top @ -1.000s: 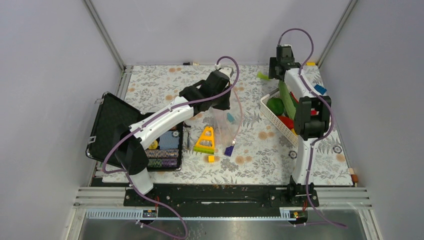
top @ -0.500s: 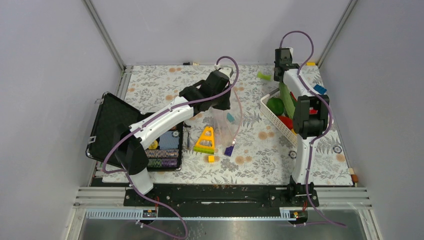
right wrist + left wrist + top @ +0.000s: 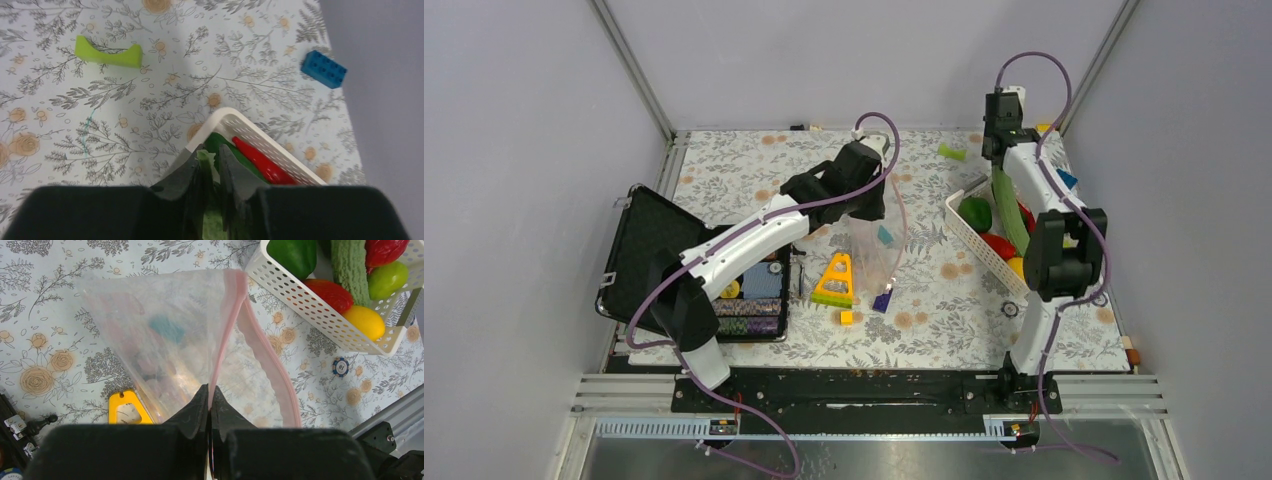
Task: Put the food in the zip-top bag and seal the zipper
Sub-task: Pick up the fake vegetable from the bin, then place the fake vegetable in the zipper food storage bag.
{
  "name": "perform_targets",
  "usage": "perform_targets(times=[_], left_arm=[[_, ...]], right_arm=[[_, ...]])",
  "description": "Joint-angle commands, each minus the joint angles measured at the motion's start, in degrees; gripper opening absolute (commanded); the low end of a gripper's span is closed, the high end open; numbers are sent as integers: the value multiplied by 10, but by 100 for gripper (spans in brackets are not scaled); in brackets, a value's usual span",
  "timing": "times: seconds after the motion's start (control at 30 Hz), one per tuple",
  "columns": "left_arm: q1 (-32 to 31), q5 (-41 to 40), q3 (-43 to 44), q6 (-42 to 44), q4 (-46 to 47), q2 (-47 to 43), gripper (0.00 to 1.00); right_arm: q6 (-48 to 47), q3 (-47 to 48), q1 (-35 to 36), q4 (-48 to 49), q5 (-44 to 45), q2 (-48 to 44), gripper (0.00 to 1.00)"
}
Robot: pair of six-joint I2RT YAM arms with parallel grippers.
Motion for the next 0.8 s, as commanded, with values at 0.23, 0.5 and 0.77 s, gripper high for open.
perform_targets(times=[0.23, 0.5, 0.77], left_arm=[[2, 5, -2, -12, 24, -42, 0], [3, 0, -1, -18, 17, -47, 0], [3, -11, 5, -30, 6, -51, 0]], right_arm=[[-59, -127, 8, 85, 19, -295, 0], [-17, -202, 14, 157, -95, -474, 0], [154, -238, 18, 251, -416, -591, 0]])
